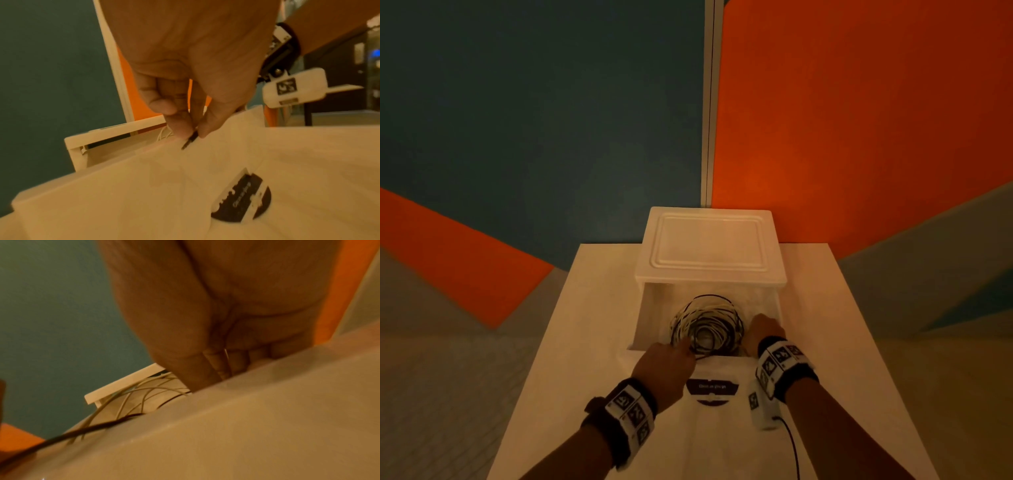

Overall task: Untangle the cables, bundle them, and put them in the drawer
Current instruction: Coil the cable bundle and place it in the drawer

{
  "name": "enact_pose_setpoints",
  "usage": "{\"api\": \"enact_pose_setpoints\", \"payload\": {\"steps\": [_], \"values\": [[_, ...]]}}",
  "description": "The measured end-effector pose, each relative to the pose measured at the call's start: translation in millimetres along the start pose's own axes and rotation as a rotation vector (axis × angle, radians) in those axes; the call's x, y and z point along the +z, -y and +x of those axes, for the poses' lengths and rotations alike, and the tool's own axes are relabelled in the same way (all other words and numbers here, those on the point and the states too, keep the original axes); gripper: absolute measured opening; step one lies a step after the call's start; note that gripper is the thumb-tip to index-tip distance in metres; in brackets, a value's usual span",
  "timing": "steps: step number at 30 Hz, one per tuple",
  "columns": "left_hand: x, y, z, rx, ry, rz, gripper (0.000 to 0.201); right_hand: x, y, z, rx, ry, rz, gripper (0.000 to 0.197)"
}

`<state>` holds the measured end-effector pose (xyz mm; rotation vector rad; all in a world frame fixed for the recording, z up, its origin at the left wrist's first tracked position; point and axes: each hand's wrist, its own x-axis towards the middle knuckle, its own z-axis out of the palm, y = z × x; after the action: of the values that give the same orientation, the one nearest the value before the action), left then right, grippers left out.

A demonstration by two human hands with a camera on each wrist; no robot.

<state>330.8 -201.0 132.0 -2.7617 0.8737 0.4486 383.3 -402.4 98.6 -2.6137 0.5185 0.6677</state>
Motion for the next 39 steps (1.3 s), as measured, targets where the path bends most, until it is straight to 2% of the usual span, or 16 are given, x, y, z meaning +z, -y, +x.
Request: {"api": "enact_pose_setpoints", "payload": {"steps": [3,6,7,10,12,15,19,23,25,27,28,30,33,36,39], "values": [[-8.6,1.1,3.8,0.005,-0.038,0.02,0.03,1.4,3.9,-0.1,-0.052,-0.017,0.008,0.025],[-14.3,5.2,17.3,-0.086,-0.077,-0.014,0.031,3.3,5.4,-3.2,-0.142,0.075,0.055,0.025],[-12.1,6.9,22.4,-0.122,-0.048,-0.019,0.033,4.2,4.6,-5.9,-0.189,0.122,0.082,0.027],[2.4,10.8,31.4,-0.16,0.157,-0.079,0.039,5.2,-3.3,-21.5,-0.327,0.248,0.089,0.039],[11.7,13.4,31.7,-0.116,0.169,-0.083,0.042,8.7,-13.1,-27.9,-0.379,0.274,0.01,0.043],[27.0,17.6,25.1,-0.133,0.072,-0.22,0.058,13.8,-25.3,-35.1,-0.389,0.194,-0.063,0.049],[38.8,23.9,26.3,-0.122,-0.022,-0.358,0.045,15.9,-25.5,-35.6,-0.407,0.093,-0.09,0.038],[33.8,25.6,40.4,-0.177,-0.15,-0.447,0.041,14.9,-24.4,-26.8,-0.403,-0.044,-0.166,0.039],[27.3,28.5,45.4,-0.224,-0.25,-0.416,0.049,11.3,-22.0,-20.5,-0.403,-0.134,-0.117,0.035],[22.6,34.3,49.5,-0.29,-0.321,-0.397,0.069,6.8,-18.8,-12.6,-0.417,-0.214,-0.095,0.033],[20.9,37.9,51.2,-0.324,-0.343,-0.4,0.081,5.3,-16.7,-9.3,-0.423,-0.258,-0.113,0.037],[19.2,46.4,55.2,-0.37,-0.361,-0.407,0.1,4.4,-13.7,-4.1,-0.433,-0.378,-0.115,0.058],[15.6,65.0,65.6,-0.394,-0.272,-0.373,0.117,-4.2,-9.5,3.5,-0.398,-0.46,-0.118,0.095],[12.3,85.3,74.6,-0.384,-0.111,-0.302,0.123,-19.5,-7.5,20.4,-0.361,-0.329,-0.232,0.12],[9.7,93.6,80.4,-0.359,-0.091,-0.253,0.111,-34.2,-5.3,37.0,-0.323,-0.18,-0.326,0.126]]}}
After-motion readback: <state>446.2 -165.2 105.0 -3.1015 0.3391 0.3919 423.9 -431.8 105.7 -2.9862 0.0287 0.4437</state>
